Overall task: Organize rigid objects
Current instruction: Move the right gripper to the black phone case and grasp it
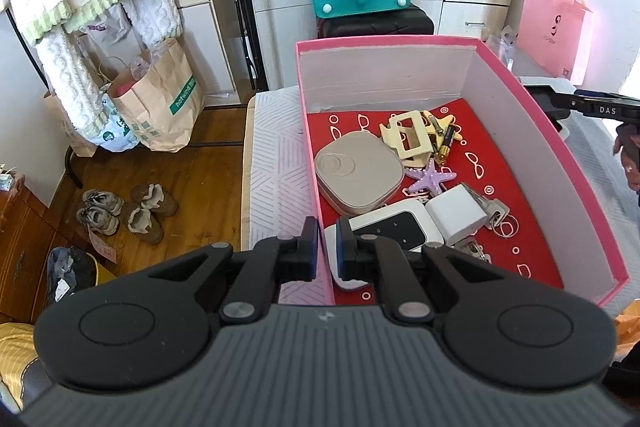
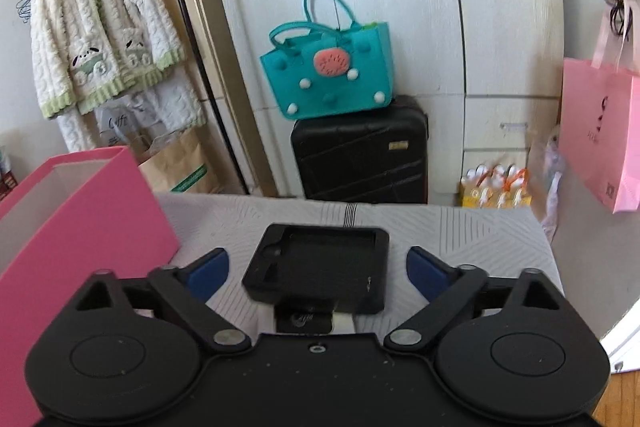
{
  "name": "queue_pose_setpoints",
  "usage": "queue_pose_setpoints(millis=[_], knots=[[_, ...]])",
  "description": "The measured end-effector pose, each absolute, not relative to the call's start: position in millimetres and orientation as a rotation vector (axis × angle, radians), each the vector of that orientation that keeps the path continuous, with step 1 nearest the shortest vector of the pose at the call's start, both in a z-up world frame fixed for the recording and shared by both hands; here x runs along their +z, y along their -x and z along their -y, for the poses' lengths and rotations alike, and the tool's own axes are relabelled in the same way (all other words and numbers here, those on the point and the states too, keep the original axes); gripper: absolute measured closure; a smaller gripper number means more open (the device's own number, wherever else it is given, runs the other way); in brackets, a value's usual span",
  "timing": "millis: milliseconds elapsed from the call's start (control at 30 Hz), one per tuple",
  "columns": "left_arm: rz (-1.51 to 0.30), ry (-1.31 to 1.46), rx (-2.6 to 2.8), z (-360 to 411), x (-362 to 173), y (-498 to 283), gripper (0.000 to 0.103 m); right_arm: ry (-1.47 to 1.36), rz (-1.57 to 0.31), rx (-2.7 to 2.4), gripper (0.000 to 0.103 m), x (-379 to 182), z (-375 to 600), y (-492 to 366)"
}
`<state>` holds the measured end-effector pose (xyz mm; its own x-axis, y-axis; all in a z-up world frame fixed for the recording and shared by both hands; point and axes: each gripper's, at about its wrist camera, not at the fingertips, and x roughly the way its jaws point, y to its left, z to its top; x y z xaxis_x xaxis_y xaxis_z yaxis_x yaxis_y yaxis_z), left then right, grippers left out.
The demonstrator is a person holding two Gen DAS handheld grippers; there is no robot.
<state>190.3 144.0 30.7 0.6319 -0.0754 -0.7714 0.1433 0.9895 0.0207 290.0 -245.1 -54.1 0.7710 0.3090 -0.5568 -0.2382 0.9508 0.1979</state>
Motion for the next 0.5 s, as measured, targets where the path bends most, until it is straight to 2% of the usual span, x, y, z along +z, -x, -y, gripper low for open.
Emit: queue_pose_setpoints(millis=[500], knots=[[-0.884, -0.086, -0.130, -143, 29, -191, 0.095, -0.062, -0.748, 0.269, 0.001, -77, 218, -329]])
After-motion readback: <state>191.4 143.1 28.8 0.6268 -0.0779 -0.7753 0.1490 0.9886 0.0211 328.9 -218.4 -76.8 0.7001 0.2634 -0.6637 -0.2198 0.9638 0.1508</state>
